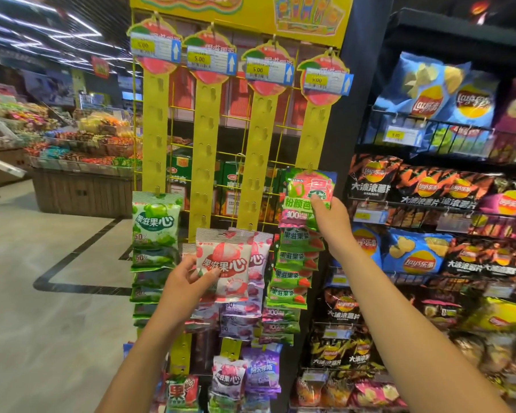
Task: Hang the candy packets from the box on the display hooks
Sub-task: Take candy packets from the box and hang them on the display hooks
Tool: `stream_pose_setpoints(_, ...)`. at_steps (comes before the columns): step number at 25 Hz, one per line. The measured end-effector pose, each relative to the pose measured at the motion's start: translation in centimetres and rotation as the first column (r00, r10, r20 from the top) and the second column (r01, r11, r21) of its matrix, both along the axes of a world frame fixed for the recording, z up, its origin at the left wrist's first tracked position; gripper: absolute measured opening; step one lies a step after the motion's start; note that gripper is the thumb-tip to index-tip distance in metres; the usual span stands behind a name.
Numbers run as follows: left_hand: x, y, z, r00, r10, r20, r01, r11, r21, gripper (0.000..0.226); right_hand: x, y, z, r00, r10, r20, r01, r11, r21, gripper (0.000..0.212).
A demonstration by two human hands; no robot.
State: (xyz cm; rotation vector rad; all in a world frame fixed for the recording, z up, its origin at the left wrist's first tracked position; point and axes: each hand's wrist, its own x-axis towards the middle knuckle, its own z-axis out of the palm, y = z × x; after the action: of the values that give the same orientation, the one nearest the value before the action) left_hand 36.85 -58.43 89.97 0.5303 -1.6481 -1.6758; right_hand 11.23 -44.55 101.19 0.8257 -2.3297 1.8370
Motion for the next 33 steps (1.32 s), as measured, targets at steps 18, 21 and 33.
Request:
stream_pose_setpoints(18, -1.3, -0.8, -4.5, 0.999, 0.013, 0.033, -0.015, 0.999, 0.052, 0.082, 3.7, 3.1, -8.4, 0.892, -0.256, -0.373, 0.300, 0.952, 0.065, 0.064)
stream_pose_setpoints(21, -1.1, -0.8, -5.0, 0.999, 0.007, 0.037, -0.008, 0.999, 0.046, 0.082, 6.1, 2.6, -10.4, 0.853, -0.297, -0.429, 0.307, 0.951, -0.049, 0.058)
stream_pose_setpoints(33, -0.5, -3.3, -4.3, 0.997, 0.061, 0.037, -0.065, 0.991, 0.120, 0.017, 12.0, -4.9, -14.0, 0.905, 0.401, 0.144, -0.420, 0.894, 0.152, 0.043)
